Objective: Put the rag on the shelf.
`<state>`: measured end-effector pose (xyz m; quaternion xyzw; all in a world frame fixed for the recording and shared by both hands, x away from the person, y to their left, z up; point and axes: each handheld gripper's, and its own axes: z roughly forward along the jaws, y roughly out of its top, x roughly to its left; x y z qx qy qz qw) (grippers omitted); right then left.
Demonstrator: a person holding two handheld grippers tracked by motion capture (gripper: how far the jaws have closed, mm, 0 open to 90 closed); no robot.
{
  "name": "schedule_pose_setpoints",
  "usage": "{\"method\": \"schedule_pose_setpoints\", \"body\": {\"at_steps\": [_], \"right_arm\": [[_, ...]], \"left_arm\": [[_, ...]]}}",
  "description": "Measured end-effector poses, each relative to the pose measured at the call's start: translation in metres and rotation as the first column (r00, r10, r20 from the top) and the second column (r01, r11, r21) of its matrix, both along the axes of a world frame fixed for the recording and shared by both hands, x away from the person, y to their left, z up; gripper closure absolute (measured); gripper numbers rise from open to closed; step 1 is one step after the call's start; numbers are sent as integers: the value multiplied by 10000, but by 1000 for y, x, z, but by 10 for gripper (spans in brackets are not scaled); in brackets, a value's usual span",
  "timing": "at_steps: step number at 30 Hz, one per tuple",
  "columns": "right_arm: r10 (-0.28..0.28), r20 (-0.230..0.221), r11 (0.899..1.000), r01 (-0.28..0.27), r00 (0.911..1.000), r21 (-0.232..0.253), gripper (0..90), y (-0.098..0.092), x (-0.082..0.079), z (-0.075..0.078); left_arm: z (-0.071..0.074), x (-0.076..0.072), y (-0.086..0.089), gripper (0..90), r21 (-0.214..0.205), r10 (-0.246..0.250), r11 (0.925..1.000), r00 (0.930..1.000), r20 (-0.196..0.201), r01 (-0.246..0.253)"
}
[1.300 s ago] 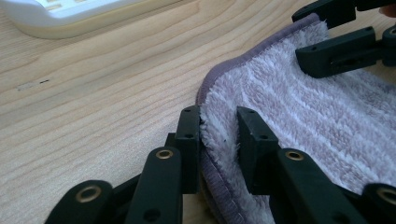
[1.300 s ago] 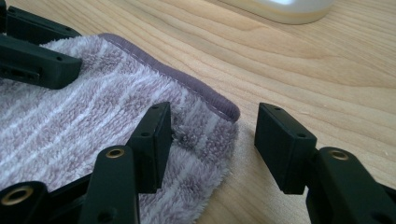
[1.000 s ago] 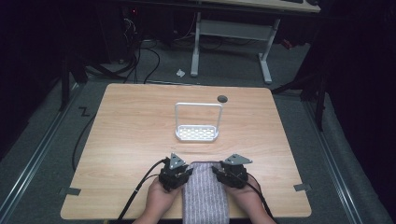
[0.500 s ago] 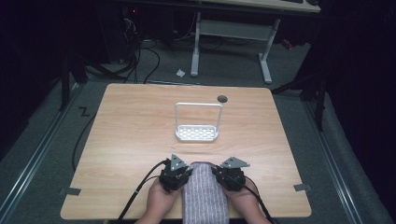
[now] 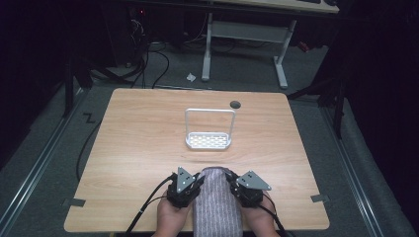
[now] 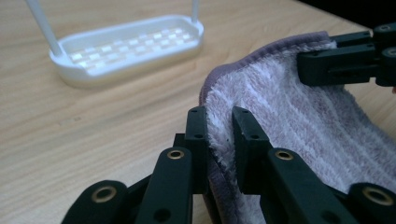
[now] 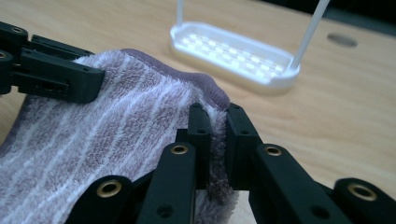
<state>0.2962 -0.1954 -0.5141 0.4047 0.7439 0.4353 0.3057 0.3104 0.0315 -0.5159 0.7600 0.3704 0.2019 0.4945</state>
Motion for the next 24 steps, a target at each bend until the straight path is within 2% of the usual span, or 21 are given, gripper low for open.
{"method": "schedule_pose_setpoints", "body": {"at_steps": [2,4,5,8,14,15,16,18,22,24], "right_arm": [[68,513,10000,-70,9987,39,828,-1,-5,9],[47,590,9999,-53,9982,105,828,-1,-6,12],[34,673,9994,-57,9977,336,829,-2,-7,19],[86,1011,9995,-116,9948,294,829,-2,-7,29],[51,1430,9987,-124,9897,501,829,-3,-6,45],[23,1690,9983,-121,9856,571,828,-3,-6,52],[23,1690,9983,-121,9856,571,828,-3,-6,52],[-58,2039,9976,-83,9790,683,829,-4,-6,62],[-170,2289,9965,-24,9733,841,828,-6,-5,72],[-273,2515,9953,29,9675,966,829,-8,-3,82]], "left_arm": [[8,-4,1,778,-196,18,9998,9995,327,-11],[12,-5,2,778,-272,30,9996,9990,453,-17],[21,-7,1,779,-242,31,9997,9980,635,-16],[34,-11,2,779,-278,93,9996,9936,1130,-62],[51,-10,3,779,-525,235,9985,9877,1543,-156],[58,-9,3,779,-646,274,9978,9848,1714,-166],[58,-9,3,779,-646,274,9978,9848,1714,-166],[68,-7,1,779,-835,307,9964,9801,1961,-145],[80,-4,-1,780,-954,294,9954,9758,2168,-88],[91,-2,-3,780,-1012,248,9949,9703,2406,-4]]}}
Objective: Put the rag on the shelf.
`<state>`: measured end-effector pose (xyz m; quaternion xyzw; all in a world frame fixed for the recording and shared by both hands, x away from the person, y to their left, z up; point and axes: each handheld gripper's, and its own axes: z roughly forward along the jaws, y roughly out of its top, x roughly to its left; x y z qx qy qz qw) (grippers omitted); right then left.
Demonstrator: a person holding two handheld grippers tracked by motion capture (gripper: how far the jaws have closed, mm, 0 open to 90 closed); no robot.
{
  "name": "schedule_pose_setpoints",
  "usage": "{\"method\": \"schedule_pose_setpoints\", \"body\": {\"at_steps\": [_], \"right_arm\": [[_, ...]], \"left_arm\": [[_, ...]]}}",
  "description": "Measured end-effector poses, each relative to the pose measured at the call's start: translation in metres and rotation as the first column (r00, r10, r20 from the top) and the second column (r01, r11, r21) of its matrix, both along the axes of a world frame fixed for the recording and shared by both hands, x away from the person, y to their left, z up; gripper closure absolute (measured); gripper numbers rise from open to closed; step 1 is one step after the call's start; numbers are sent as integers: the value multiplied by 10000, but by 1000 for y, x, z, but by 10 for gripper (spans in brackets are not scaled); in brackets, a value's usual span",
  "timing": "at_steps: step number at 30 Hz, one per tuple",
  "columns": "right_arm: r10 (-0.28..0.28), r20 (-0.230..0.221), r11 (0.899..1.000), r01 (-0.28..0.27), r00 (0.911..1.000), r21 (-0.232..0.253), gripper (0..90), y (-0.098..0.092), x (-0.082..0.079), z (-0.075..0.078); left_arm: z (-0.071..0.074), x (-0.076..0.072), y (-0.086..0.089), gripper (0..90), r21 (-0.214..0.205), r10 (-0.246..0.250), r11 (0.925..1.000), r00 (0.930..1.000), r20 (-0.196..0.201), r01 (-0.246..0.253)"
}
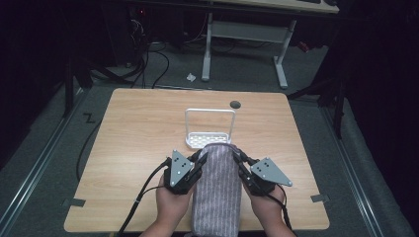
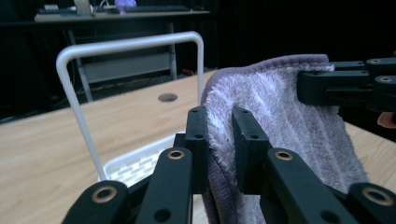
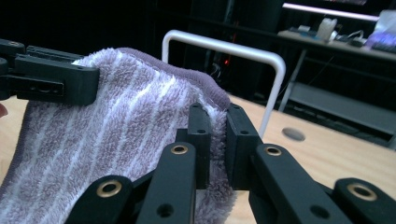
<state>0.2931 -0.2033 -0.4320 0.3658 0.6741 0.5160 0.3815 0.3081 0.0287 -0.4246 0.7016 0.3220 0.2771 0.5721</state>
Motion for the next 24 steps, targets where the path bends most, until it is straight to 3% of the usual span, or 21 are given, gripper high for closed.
{"method": "schedule_pose_setpoints", "body": {"at_steps": [10,14,21,24], "right_arm": [[-65,873,9996,40,9962,286,829,-4,2,37],[-138,1106,9994,101,9938,336,829,-3,6,49],[-275,1558,9983,191,9874,557,829,-3,16,73],[-277,1668,9981,181,9856,591,829,-3,19,77]], "left_arm": [[34,7,-4,783,-442,8,9990,9971,764,26],[47,13,-5,784,-381,53,9993,9928,1195,-8],[68,24,-4,784,-639,178,9979,9824,1857,-60],[71,27,-3,784,-711,197,9975,9808,1941,-60]]}}
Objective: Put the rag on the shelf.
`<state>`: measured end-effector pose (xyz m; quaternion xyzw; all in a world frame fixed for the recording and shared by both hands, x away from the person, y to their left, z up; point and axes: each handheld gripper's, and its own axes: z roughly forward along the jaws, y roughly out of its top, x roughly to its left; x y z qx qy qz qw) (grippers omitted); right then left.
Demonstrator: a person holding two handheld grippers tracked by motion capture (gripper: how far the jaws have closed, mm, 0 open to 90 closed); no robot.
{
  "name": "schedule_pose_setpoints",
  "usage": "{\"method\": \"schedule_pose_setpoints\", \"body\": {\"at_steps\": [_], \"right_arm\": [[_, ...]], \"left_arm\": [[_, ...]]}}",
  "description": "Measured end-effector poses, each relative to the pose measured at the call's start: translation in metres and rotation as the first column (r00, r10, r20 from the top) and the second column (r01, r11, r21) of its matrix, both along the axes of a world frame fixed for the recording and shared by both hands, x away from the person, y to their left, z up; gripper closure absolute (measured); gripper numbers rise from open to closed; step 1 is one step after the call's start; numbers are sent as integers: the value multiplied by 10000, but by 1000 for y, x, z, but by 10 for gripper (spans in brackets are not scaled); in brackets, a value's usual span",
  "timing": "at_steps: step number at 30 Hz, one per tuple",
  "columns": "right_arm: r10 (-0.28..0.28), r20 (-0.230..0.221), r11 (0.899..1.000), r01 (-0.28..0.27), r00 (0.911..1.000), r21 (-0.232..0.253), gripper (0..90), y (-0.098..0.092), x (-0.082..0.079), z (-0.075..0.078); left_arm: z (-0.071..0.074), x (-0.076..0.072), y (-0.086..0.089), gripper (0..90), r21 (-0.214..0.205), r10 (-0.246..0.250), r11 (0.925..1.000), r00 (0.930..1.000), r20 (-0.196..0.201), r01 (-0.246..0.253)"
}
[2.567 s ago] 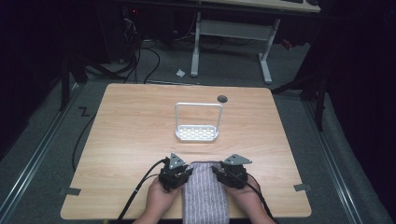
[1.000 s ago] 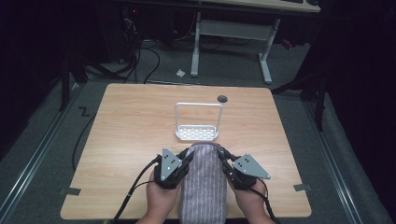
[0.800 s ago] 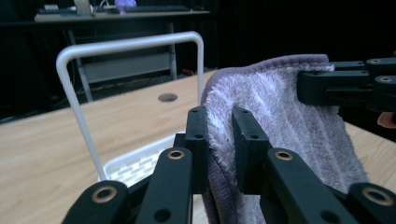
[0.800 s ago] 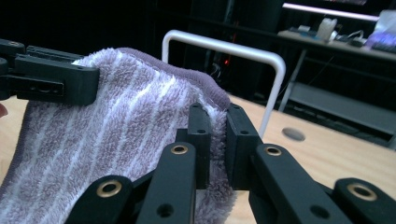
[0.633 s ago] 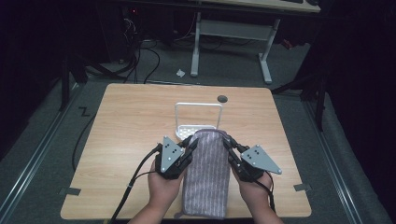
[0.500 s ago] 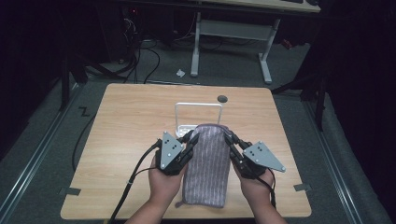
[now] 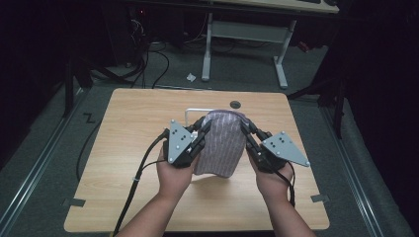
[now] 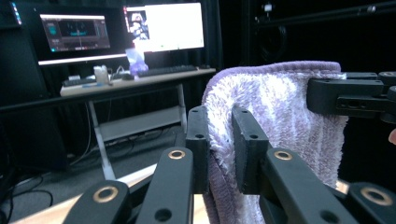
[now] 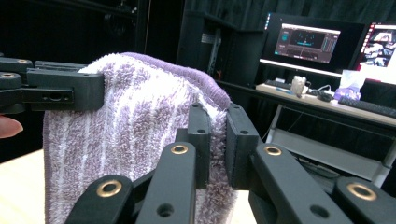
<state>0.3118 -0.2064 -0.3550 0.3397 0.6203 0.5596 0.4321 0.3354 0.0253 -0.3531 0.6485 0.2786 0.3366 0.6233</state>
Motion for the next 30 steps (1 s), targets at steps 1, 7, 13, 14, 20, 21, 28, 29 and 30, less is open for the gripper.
{"method": "schedule_pose_setpoints", "body": {"at_steps": [1,7,13,14,20,21,28,29,30], "right_arm": [[0,6,10000,0,10000,41,829,1,3,4],[-96,47,9999,96,9999,-75,828,2,13,11],[-236,115,9996,238,9997,-166,829,4,28,18],[-248,92,9996,249,9997,-156,829,4,31,19],[-267,-117,9996,267,9996,28,829,7,56,22],[-278,-93,9996,278,9996,3,829,7,59,22],[-260,-57,9997,260,9996,18,829,13,81,31],[-233,-95,9996,234,9997,125,829,14,87,33],[-233,-95,9996,234,9997,125,829,14,87,33]], "left_arm": [[2,2,1,784,-28,-9,10000,10000,74,9],[9,12,2,784,61,141,9999,9990,421,-143],[10,31,3,785,263,257,9993,9986,468,-270],[9,34,3,785,274,272,9992,9986,447,-285],[12,55,4,785,363,533,9979,9981,323,-545],[13,58,4,785,330,559,9978,9979,323,-569],[18,82,8,787,224,707,9972,9970,327,-715],[19,85,9,787,194,706,9973,9970,308,-713],[20,88,10,787,221,737,9970,9968,303,-744]]}}
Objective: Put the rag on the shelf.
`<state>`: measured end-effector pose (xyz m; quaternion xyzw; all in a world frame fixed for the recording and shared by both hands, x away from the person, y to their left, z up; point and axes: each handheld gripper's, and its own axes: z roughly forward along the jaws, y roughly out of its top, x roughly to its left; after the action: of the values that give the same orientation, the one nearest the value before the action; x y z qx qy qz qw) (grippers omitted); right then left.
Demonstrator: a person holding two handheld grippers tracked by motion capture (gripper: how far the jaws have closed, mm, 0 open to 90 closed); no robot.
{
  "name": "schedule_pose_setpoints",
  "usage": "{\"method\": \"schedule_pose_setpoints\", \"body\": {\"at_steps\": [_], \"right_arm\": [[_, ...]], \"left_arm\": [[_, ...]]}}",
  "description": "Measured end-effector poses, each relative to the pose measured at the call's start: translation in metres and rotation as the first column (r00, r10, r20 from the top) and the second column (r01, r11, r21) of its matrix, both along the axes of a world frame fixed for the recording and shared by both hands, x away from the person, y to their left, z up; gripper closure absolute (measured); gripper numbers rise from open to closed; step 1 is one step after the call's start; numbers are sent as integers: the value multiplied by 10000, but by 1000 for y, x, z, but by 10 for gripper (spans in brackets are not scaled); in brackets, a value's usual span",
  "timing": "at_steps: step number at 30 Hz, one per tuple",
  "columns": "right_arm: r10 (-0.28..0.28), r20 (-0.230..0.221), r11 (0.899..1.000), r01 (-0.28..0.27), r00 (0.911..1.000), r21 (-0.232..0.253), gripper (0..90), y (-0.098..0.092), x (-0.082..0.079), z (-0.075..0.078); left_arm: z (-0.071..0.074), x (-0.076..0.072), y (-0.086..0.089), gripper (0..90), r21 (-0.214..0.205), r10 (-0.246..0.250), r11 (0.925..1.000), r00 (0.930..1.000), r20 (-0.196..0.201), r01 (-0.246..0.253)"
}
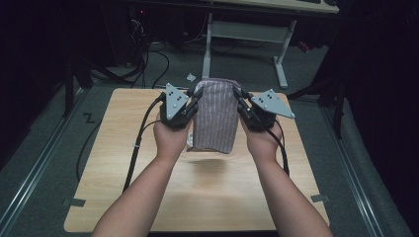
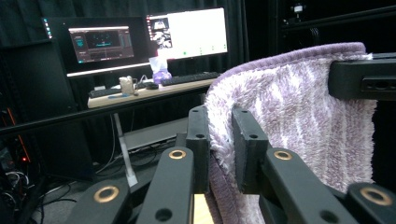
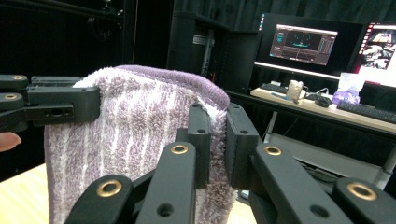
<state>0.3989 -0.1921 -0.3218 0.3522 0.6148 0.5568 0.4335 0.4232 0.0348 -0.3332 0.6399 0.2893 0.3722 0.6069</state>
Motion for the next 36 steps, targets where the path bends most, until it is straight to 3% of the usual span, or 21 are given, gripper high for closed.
{"method": "schedule_pose_setpoints", "body": {"at_steps": [6,15,21,29,33,36], "right_arm": [[66,-144,10000,-65,9999,54,829,6,22,5],[-117,-166,9998,115,9998,-138,828,13,49,6],[-260,-537,9989,239,9982,-392,828,9,68,7],[-696,-1019,9955,626,9924,-705,828,6,94,-4],[-874,-1228,9927,760,9886,-941,827,6,106,-7],[-1001,-1276,9904,865,9868,-1082,826,8,111,-9]], "left_arm": [[8,14,6,786,113,194,9997,9998,-23,-194],[13,42,8,785,-140,272,9995,9987,-434,-279],[12,67,7,782,158,105,9998,9961,-871,-92],[6,82,1,779,223,77,9997,9918,-1275,-49],[-1,91,1,772,48,-101,9999,9852,-1713,111],[-9,100,0,766,264,16,9996,9765,-2155,42]]}}
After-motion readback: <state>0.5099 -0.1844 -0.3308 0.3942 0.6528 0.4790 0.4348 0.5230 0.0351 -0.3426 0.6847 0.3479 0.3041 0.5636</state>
